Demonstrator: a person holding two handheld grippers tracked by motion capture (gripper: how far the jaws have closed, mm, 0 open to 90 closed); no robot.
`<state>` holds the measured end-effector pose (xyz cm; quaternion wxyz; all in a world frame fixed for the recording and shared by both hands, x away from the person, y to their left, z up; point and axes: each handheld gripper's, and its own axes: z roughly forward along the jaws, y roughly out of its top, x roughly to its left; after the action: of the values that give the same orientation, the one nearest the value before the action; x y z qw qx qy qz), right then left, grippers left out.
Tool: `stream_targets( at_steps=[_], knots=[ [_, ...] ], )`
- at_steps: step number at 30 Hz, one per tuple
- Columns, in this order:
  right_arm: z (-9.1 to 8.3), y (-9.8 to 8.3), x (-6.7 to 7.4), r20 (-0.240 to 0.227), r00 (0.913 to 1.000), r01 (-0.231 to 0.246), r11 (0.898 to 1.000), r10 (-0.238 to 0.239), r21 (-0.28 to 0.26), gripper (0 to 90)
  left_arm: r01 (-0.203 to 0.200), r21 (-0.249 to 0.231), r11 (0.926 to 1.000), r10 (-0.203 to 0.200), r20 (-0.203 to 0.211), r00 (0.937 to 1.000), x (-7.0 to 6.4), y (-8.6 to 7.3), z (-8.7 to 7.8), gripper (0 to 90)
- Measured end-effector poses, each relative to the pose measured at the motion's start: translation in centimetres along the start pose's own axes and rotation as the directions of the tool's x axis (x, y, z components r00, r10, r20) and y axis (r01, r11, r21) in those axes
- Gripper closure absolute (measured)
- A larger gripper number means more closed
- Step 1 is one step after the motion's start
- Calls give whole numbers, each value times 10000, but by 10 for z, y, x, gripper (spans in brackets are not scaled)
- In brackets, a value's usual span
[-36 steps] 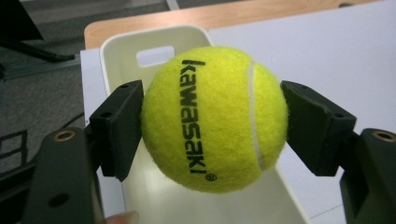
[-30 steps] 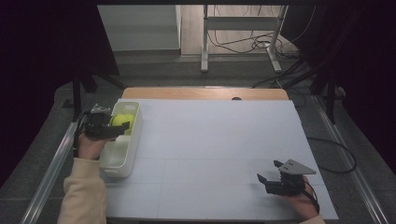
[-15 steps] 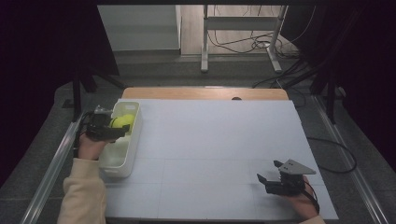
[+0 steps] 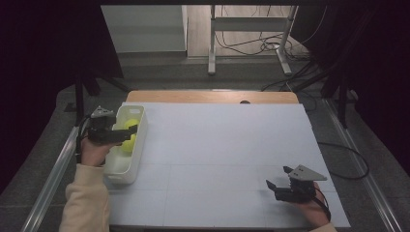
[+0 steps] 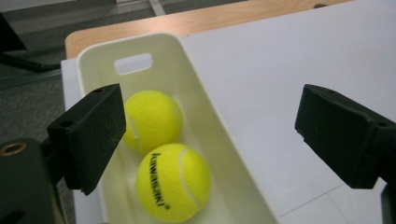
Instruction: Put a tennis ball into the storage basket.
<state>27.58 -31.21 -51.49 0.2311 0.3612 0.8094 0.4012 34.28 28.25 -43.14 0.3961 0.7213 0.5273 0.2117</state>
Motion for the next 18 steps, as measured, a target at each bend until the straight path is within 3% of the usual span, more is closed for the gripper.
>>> stream_targets(
  at_steps=[5, 8, 14, 18],
  knots=[
    [0, 0, 0, 7, 10000, -7, 10000, 7, -15, 164, -240, -278, 9993, 249, 338, 9991, -7, 1, -2, 93],
    [-1, 0, 0, 12, 10000, -24, 10000, 24, -13, 164, -245, -697, 9973, 308, 909, 9954, -15, -1, -5, 94],
    [-1, 0, 0, 4, 10000, -21, 10000, 21, -25, 164, -458, -1000, 9939, 578, 1206, 9910, -26, -5, -8, 96],
    [-1, 0, 0, -10, 10000, -8, 10000, 8, -15, 164, -775, -1035, 9916, 925, 1487, 9846, -37, -6, -8, 80]
  ],
)
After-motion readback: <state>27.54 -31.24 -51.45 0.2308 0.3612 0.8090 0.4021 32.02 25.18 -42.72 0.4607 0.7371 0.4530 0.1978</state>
